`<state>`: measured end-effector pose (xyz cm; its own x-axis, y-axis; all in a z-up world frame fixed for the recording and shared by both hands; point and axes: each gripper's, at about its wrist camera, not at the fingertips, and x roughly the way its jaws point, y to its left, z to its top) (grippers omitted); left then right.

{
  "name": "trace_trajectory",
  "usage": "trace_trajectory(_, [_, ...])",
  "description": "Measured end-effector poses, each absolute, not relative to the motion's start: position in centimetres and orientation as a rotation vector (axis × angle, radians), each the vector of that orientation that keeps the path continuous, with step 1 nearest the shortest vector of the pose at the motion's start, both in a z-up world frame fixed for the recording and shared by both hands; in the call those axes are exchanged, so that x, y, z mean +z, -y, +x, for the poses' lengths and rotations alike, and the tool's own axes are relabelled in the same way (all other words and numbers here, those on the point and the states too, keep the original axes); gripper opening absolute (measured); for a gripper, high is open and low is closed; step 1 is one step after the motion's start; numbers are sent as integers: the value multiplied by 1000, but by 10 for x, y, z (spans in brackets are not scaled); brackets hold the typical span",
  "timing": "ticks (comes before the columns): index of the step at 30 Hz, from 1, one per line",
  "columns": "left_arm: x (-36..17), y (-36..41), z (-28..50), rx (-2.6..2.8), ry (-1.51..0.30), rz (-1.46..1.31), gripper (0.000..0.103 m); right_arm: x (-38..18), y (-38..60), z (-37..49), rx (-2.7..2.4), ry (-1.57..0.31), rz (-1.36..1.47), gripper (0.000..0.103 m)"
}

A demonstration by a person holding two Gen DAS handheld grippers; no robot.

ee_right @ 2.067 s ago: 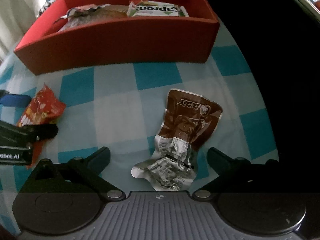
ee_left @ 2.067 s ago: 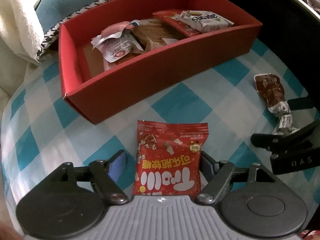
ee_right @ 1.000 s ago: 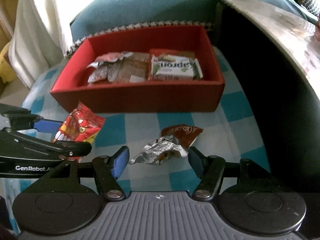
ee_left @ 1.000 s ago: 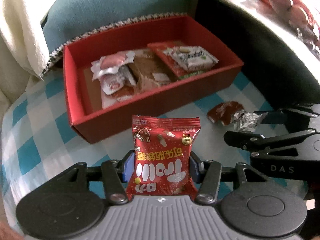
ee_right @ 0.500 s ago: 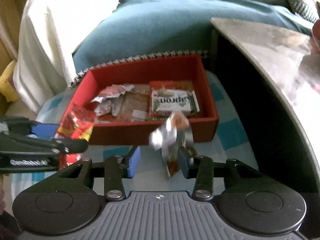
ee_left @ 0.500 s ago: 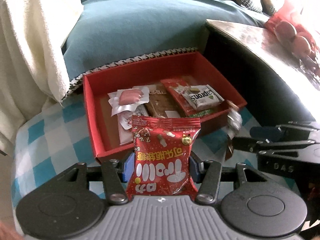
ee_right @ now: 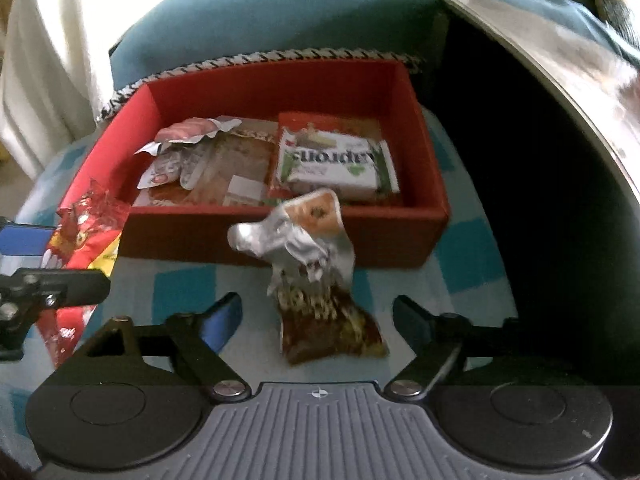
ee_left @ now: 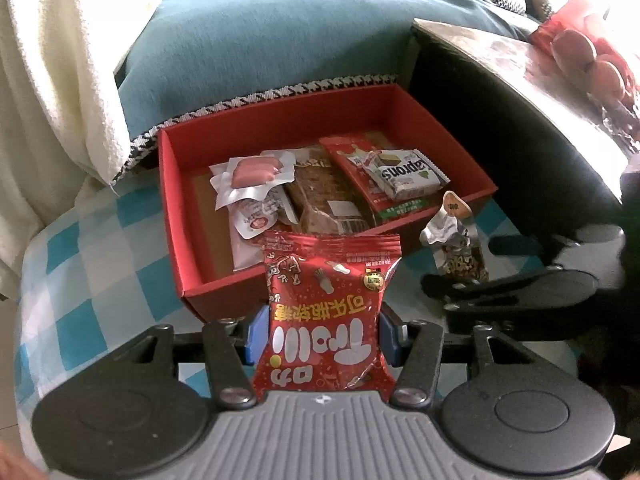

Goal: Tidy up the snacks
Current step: 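Lift the Trolli bag with the left gripper while the right grasps and lifts the brown-silver bag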

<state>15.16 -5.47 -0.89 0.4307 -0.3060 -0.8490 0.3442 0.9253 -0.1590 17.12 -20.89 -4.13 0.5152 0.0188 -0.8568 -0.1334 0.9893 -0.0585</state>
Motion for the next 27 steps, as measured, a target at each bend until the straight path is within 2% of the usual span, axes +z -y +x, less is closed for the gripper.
trace_trajectory(1, [-10,55,152,-407,-1054,41,48,-43,207,174,89,-1022,-146,86])
trace_trajectory(3, [-12,55,152,-405,-1062,43,48,-50,203,178,65,-1006,-196,75])
trace_trajectory(4, [-14,55,152,-405,-1065,45,48,-52,205,181,66,-1016,-184,63])
trace_trajectory(6, [-14,55,153,-406,-1067,45,48,-51,212,182,79,-1031,-110,53])
trace_trajectory(27, [12,50,151,-353,-931,49,48,20,208,144,184,-830,-15,53])
